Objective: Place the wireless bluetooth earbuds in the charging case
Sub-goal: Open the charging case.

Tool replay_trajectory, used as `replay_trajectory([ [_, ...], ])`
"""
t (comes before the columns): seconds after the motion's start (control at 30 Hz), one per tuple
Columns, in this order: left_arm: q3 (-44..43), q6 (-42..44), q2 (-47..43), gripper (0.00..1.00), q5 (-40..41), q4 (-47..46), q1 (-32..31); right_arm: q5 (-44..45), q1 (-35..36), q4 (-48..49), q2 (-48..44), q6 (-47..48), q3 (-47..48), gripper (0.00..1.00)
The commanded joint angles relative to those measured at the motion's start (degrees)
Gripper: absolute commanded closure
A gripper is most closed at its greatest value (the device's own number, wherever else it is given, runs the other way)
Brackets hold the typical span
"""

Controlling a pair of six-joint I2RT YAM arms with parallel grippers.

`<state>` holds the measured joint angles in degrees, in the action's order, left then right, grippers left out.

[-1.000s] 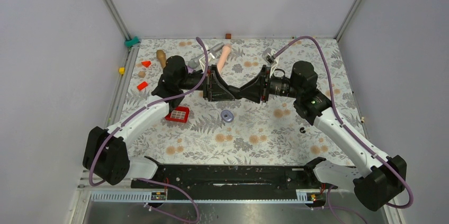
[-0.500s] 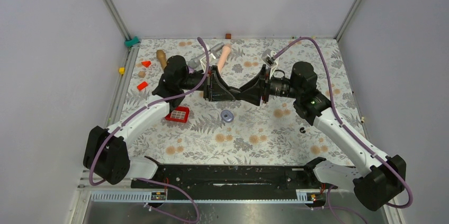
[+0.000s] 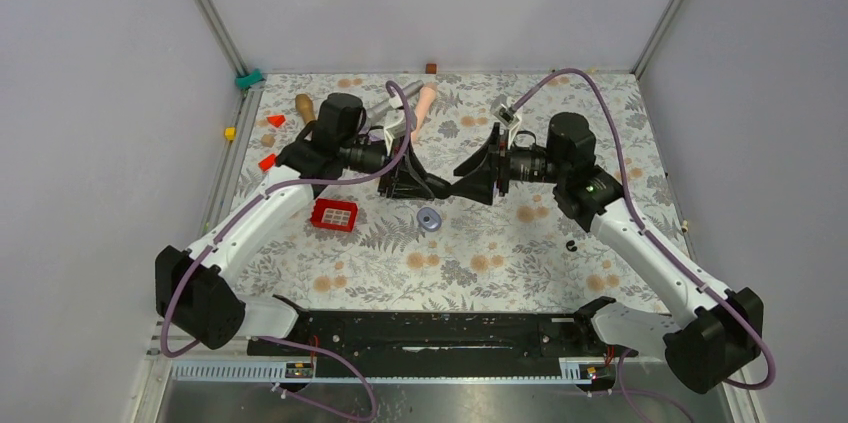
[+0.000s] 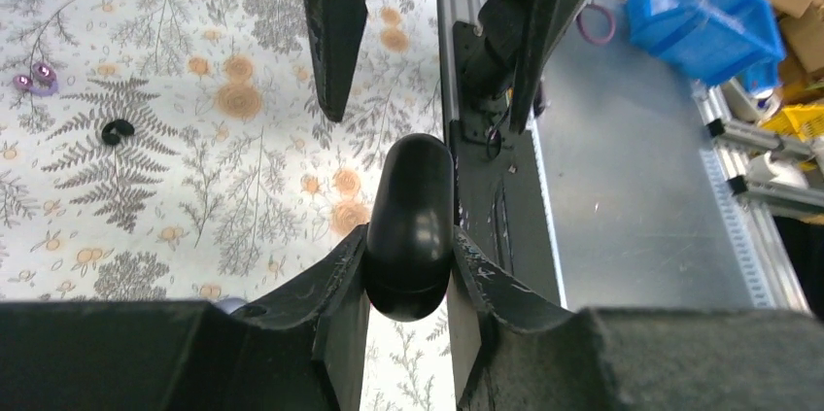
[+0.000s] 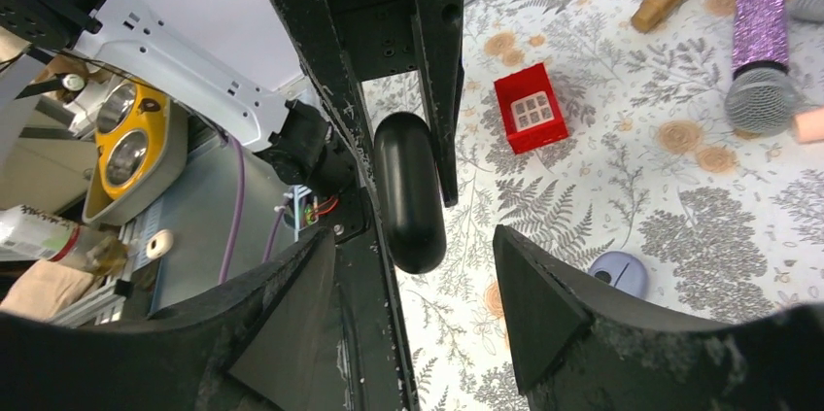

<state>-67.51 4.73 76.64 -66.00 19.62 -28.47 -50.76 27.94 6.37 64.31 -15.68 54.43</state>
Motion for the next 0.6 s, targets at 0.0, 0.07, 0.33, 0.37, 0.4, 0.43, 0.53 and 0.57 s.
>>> replay_trajectory([
  [0.0, -3.54, 15.41, -1.31, 0.93, 2.57, 13.07, -0.66, -5.17, -0.21, -1.75, 2.38, 0.74, 3.75, 0.33],
  [0.07, -3.85, 17.60, -1.47, 0.94, 3.91, 15.05, -1.16, -5.54, -0.13, -2.15, 3.14, 0.80, 3.85, 0.33],
  [0.33, -3.36, 19.14, -1.22, 0.93, 5.61, 16.07, -2.83, -6.72, 2.46, -4.10, 4.08, 4.42, 3.50, 0.38],
  [0.37, -3.37, 19.15, -1.11, 0.94, 5.55, 16.07, -2.94, -6.70, 2.95, -4.10, 4.13, 4.77, 3.27, 0.39],
  [0.4, -3.38, 19.13, -0.97, 0.94, 5.47, 16.09, -3.07, -6.64, 3.50, -4.14, 4.39, 5.18, 3.12, 0.40],
  [0.43, -3.48, 19.04, -0.90, 0.94, 5.47, 16.08, -3.23, -6.44, 3.85, -4.18, 4.67, 5.43, 3.05, 0.40],
  [0.53, -3.67, 18.82, -0.64, 0.94, 5.40, 16.08, -3.64, -6.15, 4.62, -5.45, 5.69, 6.62, 3.45, 0.42],
  [0.57, -3.76, 18.82, -0.54, 0.93, 5.45, 16.09, -3.70, -6.04, 4.88, -5.87, 5.93, 7.14, 3.60, 0.43],
])
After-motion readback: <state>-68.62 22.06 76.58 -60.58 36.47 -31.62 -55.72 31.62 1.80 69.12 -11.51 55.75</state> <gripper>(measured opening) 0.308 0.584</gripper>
